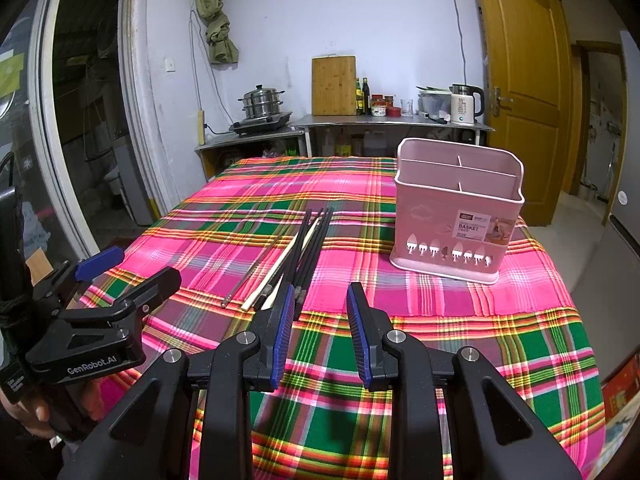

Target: Organize utensils

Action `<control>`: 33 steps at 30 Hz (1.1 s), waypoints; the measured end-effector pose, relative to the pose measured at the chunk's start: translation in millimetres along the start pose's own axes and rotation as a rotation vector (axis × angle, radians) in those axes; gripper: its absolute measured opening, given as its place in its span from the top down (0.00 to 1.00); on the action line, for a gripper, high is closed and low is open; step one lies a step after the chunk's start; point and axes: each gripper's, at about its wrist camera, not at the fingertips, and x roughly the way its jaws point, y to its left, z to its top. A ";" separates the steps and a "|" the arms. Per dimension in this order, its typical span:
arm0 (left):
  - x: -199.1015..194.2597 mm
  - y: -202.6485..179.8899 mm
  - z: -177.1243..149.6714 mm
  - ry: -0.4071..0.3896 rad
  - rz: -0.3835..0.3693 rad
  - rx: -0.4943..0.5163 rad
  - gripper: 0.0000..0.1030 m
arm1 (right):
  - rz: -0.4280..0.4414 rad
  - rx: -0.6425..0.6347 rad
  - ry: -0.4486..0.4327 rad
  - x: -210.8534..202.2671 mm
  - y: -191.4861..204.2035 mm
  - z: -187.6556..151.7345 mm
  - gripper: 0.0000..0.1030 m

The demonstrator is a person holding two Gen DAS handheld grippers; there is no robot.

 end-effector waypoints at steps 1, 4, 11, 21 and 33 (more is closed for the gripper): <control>0.1 -0.3 -0.2 -0.001 0.000 -0.001 0.02 | 0.000 0.000 0.000 -0.7 -0.6 0.3 0.73; -1.6 -0.3 0.0 -0.001 -0.001 0.001 0.02 | 0.000 0.000 -0.001 -0.4 -0.5 0.0 0.73; -2.6 -1.3 0.2 -0.001 -0.003 0.002 0.02 | 0.000 0.001 -0.001 -0.8 -0.4 0.4 0.73; -2.4 -2.5 -0.2 -0.001 -0.002 0.002 0.02 | 0.000 0.001 0.000 -0.5 -0.5 0.2 0.73; -2.3 -3.1 -0.4 0.000 -0.002 0.001 0.02 | 0.000 0.002 0.001 0.1 -1.4 -0.2 0.73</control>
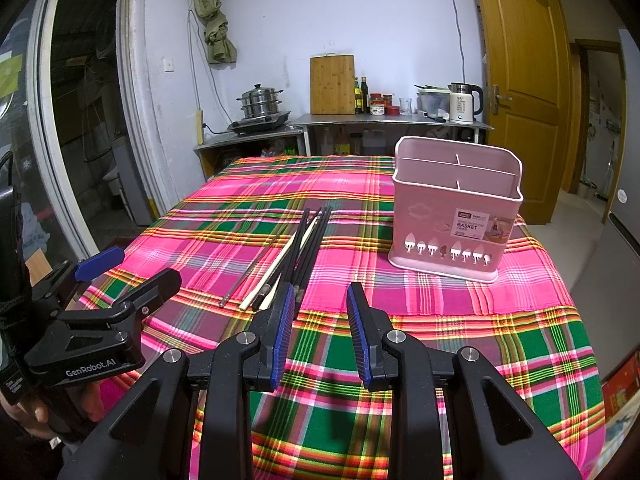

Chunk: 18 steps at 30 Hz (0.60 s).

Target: Organize utensils

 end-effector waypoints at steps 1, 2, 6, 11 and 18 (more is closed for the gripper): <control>0.2 -0.1 0.0 0.000 0.000 0.000 0.02 | 0.000 -0.001 0.000 -0.5 -0.1 -0.1 0.73; -0.1 -0.7 -0.4 0.001 -0.001 0.000 0.02 | 0.000 0.000 0.000 0.0 0.0 0.0 0.73; -0.4 -1.3 -0.5 0.002 0.000 0.002 0.02 | 0.001 0.000 0.001 -0.1 0.2 0.2 0.73; -0.4 -3.9 -3.1 0.009 -0.004 0.004 0.02 | 0.001 0.001 0.002 1.4 -2.1 -0.8 0.73; 10.1 -0.8 -4.5 0.032 -0.019 -0.002 0.02 | 0.001 0.006 0.008 4.4 -3.2 -3.3 0.73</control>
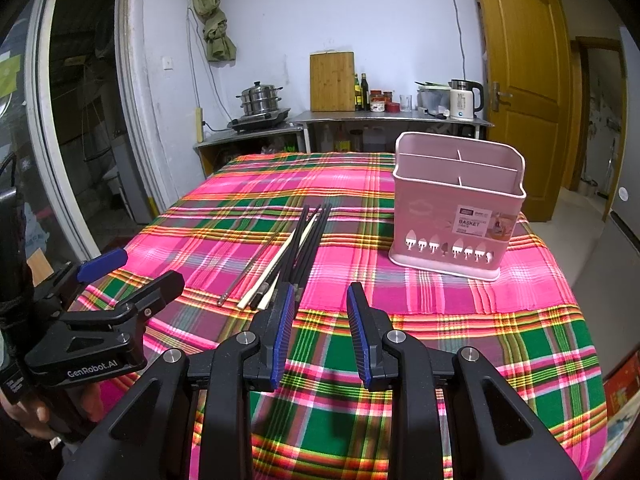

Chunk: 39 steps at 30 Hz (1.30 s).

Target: Organize utensils

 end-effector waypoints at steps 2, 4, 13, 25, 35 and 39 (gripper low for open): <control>3.8 3.1 0.0 0.011 -0.007 -0.009 0.02 | 0.001 0.002 0.004 2.4 -0.6 -0.7 0.73; 8.7 6.0 0.7 0.025 -0.010 -0.015 0.02 | 0.002 0.007 0.010 6.6 -1.3 1.1 0.73; 63.1 22.6 7.3 0.170 0.002 -0.024 0.07 | 0.012 0.028 0.055 36.5 -8.5 8.2 0.73; 153.0 36.7 18.9 0.377 -0.024 -0.047 0.31 | 0.041 0.048 0.174 107.8 -13.7 27.7 0.73; 178.0 29.5 29.3 0.401 -0.041 0.011 0.63 | 0.047 0.038 0.255 164.6 -5.8 48.4 0.76; 184.5 36.6 34.1 0.396 -0.017 0.000 0.79 | 0.043 0.060 0.292 187.2 -9.0 53.6 0.81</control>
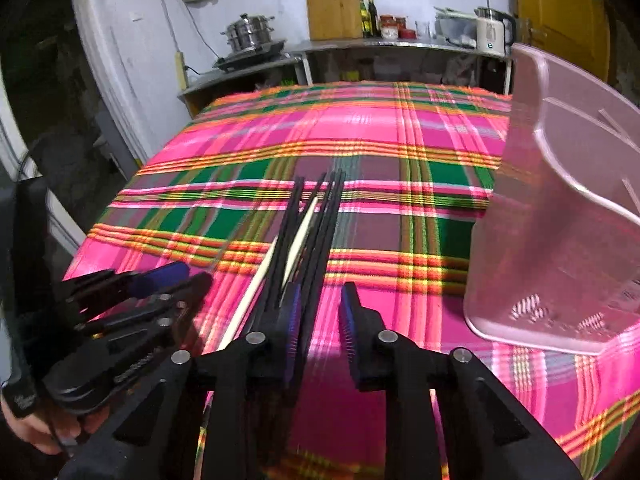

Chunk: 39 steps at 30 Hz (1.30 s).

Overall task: Organize utensils
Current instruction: 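Grasp a thin metal rod with the left tool while the right tool grasps a black chopstick, then lift both held utensils upright and carry them over the pink holder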

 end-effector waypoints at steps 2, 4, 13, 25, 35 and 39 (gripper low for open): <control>0.6 3.6 1.4 -0.002 -0.007 -0.011 0.80 | -0.001 0.009 0.014 8.2 -1.3 4.2 0.82; 1.8 5.1 3.2 -0.006 -0.009 -0.015 0.81 | -0.008 0.009 0.028 14.9 -1.6 6.7 0.83; 5.8 10.2 9.6 -0.005 -0.031 -0.037 0.81 | -0.030 0.031 0.054 30.8 -6.0 18.8 0.85; 20.0 0.2 30.5 0.036 -0.009 0.083 0.79 | -0.093 -0.003 0.108 52.2 2.3 40.3 0.88; 1.6 15.2 34.0 0.007 -0.105 0.004 0.94 | -0.025 0.007 0.064 26.1 5.2 45.8 0.95; -25.5 18.3 38.1 -0.038 -0.145 -0.006 0.94 | 0.003 0.001 0.021 2.0 11.0 50.1 0.95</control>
